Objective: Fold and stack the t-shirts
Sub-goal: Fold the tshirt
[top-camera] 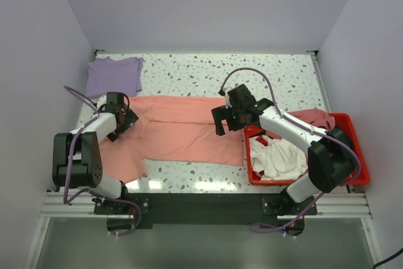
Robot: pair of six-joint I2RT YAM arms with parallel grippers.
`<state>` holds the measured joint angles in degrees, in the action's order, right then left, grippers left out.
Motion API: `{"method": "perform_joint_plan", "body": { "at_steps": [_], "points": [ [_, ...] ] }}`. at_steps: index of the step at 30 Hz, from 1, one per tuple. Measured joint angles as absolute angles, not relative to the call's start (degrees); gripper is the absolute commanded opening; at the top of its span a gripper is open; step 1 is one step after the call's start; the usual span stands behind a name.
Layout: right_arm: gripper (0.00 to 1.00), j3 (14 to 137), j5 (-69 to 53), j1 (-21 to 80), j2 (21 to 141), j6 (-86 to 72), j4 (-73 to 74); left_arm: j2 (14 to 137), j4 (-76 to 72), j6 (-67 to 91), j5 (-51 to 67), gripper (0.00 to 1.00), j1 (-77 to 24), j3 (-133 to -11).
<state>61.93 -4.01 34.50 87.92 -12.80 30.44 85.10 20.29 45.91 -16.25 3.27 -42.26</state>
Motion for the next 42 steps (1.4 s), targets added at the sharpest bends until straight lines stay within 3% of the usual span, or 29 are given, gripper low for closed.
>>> {"method": "perform_joint_plan", "body": {
  "at_steps": [11,19,24,30,39,42],
  "points": [
    [0.99,63.22,-3.75,34.5,87.92,-12.36,31.68,85.69,22.17,42.98,-13.65,1.0,3.44,-44.53],
    [0.99,63.42,-3.31,34.5,87.42,-12.01,32.08,68.66,29.47,48.77,-12.08,1.0,2.81,-40.8],
    [0.99,63.37,-2.9,34.5,85.76,-11.94,32.12,57.78,33.58,55.99,-11.77,1.0,-4.82,-32.73],
    [0.99,63.35,-2.72,34.5,85.56,-11.94,32.14,55.07,41.69,66.85,-12.23,1.0,-16.21,-28.64],
    [0.99,62.76,-2.46,34.5,84.64,-11.51,32.27,53.6,59.02,76.97,-19.81,1.0,-19.03,-36.05],
    [0.99,62.74,-2.46,34.5,84.66,-11.35,32.47,52.8,62.83,79.53,-21.3,0.95,-19.2,-36.25]
  ]
}}
